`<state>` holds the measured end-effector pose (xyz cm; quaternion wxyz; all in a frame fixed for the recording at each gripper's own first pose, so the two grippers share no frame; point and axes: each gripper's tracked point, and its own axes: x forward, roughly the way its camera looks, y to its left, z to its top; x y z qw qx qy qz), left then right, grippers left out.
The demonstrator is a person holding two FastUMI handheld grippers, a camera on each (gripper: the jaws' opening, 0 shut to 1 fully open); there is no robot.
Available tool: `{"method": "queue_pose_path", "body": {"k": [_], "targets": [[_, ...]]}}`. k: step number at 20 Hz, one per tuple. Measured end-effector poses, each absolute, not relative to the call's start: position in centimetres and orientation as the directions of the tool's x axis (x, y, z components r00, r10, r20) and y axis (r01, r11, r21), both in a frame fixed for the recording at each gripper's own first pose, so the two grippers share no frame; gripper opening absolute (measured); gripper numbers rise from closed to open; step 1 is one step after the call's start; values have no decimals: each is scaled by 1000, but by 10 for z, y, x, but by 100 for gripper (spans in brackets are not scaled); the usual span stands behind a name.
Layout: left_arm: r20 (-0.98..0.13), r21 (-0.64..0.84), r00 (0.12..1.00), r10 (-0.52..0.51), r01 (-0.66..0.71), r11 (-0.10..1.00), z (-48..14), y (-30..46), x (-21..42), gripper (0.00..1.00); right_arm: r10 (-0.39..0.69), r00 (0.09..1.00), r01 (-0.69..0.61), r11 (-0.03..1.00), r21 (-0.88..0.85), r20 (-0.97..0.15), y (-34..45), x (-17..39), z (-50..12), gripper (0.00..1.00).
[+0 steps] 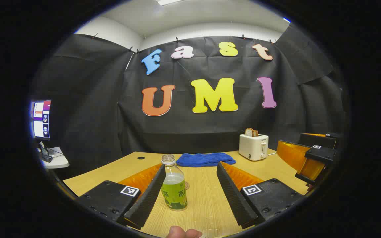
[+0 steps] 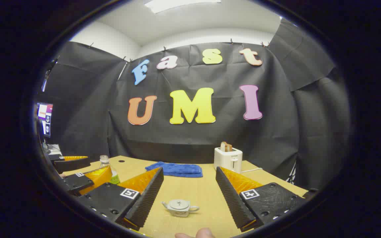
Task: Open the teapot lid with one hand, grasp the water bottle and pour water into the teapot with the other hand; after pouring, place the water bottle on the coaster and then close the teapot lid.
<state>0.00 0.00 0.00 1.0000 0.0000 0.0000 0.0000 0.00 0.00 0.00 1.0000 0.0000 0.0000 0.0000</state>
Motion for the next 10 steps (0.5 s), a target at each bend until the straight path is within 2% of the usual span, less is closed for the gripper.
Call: {"method": "queue_pose_path", "body": {"k": [10], "targets": [[-12, 3, 1000, 6, -6, 1000, -1, 7, -2, 97, -10, 1000, 10, 1000, -8, 1, -1, 2, -4, 95]]}}
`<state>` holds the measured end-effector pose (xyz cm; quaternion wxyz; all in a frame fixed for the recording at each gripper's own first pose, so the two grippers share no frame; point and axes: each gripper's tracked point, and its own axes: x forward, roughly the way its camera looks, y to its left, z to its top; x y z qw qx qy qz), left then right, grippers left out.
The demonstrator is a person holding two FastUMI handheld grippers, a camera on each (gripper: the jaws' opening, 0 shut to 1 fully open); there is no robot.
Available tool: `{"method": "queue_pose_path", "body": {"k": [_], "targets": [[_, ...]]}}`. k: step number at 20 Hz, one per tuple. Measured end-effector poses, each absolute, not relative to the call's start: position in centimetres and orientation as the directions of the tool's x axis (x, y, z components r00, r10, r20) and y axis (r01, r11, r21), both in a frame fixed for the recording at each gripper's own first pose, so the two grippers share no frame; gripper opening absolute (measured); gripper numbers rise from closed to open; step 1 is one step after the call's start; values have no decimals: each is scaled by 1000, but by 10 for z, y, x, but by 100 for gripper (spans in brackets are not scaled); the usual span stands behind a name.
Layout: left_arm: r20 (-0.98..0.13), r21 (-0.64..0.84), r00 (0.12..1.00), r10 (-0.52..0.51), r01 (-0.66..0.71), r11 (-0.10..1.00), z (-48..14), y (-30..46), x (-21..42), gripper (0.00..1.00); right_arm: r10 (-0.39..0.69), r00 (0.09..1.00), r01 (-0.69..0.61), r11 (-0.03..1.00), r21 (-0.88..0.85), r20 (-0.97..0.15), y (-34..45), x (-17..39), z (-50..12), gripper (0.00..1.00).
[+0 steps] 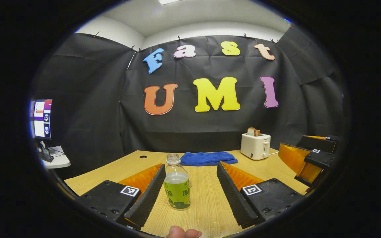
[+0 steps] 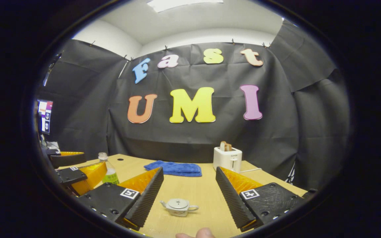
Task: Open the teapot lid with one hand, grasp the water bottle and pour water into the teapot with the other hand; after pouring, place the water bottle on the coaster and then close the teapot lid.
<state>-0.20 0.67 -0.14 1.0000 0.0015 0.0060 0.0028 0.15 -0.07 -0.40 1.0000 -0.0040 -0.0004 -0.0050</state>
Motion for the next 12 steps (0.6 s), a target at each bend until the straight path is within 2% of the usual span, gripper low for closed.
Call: {"method": "queue_pose_path", "body": {"k": [12], "targets": [[-16, 14, 1000, 8, -8, 1000, -3, 9, -1, 97, 7, 997, -7, 1000, 2, -77, 2, 19, -43, 97]]}}
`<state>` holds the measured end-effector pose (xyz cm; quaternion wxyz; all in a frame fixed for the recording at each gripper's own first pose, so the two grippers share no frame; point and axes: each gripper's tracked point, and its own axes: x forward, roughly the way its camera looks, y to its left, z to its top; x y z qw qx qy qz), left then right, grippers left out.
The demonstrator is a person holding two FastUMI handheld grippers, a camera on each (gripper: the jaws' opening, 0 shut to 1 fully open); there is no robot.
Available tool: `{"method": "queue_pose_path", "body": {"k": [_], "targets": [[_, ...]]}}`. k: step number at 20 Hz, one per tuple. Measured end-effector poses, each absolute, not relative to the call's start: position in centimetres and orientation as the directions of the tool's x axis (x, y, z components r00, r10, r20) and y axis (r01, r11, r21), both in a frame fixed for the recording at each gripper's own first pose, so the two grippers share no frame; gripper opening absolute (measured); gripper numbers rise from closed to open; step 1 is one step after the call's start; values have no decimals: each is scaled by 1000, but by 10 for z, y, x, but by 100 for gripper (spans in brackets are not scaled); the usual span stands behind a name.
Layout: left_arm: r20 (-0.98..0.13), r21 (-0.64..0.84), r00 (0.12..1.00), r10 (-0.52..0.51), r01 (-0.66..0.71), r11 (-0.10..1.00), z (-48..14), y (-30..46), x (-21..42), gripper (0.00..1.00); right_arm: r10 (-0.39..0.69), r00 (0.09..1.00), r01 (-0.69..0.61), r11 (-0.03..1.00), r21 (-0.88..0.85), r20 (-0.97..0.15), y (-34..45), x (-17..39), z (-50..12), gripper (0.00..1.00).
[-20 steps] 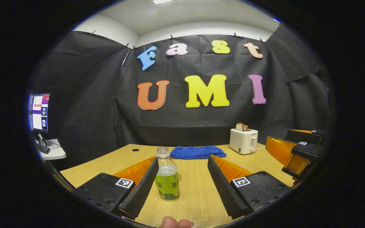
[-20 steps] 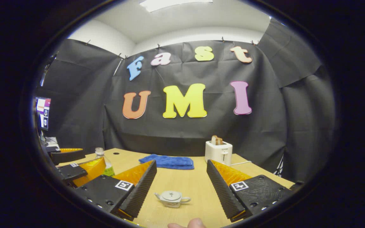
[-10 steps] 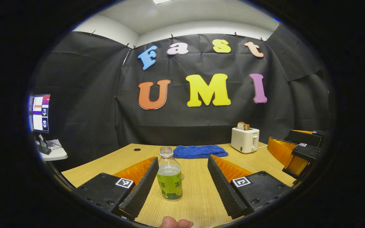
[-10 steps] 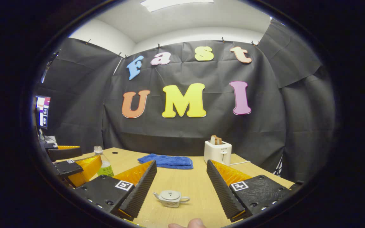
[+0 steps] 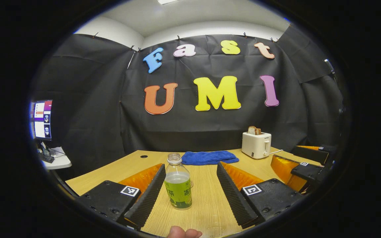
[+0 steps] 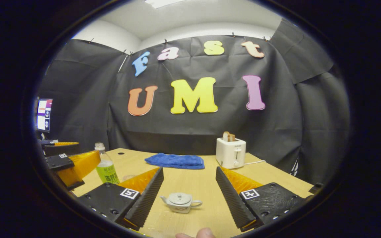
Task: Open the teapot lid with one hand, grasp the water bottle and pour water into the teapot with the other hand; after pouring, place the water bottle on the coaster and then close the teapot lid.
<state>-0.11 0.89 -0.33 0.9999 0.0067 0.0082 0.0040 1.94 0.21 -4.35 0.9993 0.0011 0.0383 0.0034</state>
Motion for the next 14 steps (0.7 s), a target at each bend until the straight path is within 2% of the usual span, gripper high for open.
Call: {"method": "queue_pose_path", "body": {"k": [14], "targets": [[-6, -24, 999, 39, -39, 999, 5, 38, -3, 98, 2, 978, -7, 1000, -24, -207, 23, 71, -120, 96]]}}
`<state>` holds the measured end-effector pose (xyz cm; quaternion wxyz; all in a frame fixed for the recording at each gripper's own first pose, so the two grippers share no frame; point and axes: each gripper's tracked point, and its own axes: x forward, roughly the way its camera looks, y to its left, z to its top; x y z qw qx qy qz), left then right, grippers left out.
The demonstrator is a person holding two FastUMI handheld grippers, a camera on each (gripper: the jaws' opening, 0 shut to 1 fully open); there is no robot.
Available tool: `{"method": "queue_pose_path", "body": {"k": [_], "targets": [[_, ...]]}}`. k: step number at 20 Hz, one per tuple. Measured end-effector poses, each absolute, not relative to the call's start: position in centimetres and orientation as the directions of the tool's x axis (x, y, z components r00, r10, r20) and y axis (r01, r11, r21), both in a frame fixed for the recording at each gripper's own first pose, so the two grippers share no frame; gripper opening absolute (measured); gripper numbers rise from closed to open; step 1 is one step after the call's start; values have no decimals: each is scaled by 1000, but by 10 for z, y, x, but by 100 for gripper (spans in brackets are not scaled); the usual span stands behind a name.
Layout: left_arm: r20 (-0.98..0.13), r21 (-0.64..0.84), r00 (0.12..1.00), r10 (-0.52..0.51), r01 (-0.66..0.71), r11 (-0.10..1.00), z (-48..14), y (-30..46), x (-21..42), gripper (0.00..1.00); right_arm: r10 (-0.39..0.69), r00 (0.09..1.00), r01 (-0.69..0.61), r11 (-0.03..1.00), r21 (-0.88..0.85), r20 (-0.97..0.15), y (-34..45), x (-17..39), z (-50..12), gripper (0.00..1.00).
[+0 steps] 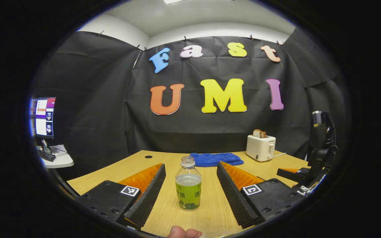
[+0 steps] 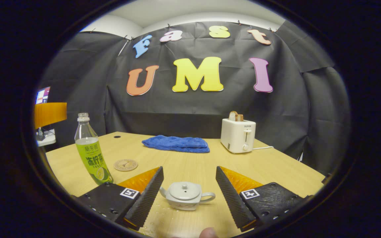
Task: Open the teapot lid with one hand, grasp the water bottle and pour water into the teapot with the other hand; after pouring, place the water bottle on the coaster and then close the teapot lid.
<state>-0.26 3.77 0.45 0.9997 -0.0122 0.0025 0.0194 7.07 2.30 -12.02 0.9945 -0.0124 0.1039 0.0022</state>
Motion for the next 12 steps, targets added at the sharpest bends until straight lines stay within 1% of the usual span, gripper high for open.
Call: {"method": "queue_pose_path", "body": {"k": [1, 4, 6, 7, 8, 9, 10, 11, 12], "targets": [[-6, -30, 999, 40, -40, 999, 4, 39, -4, 98, -4, 977, -2, 1000, -29, -212, 24, 74, -123, 96], [-10, -32, 999, 48, -48, 998, 5, 44, -2, 97, -2, 971, -4, 1000, -25, -241, 26, 81, -135, 85], [-11, -31, 999, 53, -54, 998, 5, 47, -2, 97, -6, 966, -1, 1000, -29, -258, 28, 84, -140, 73], [-12, -32, 998, 56, -56, 998, 5, 49, -2, 98, -17, 965, 8, 999, -36, -263, 26, 85, -141, 59], [-13, -33, 998, 56, -56, 998, 3, 49, -1, 97, -23, 963, 13, 999, -38, -268, 25, 85, -143, 53], [-14, -34, 998, 56, -56, 998, 4, 50, -1, 97, -24, 962, 15, 999, -34, -271, 25, 86, -143, 41], [-16, -35, 998, 57, -57, 998, 4, 50, -1, 98, -13, 962, 6, 1000, -26, -273, 28, 86, -145, 38], [-15, -34, 998, 57, -58, 998, 3, 50, -1, 98, -31, 962, 24, 999, -32, -270, 27, 83, -140, 37], [-16, -33, 998, 59, -59, 998, 3, 51, 0, 98, -29, 963, 22, 999, -29, -270, 25, 88, -147, 22]]}}
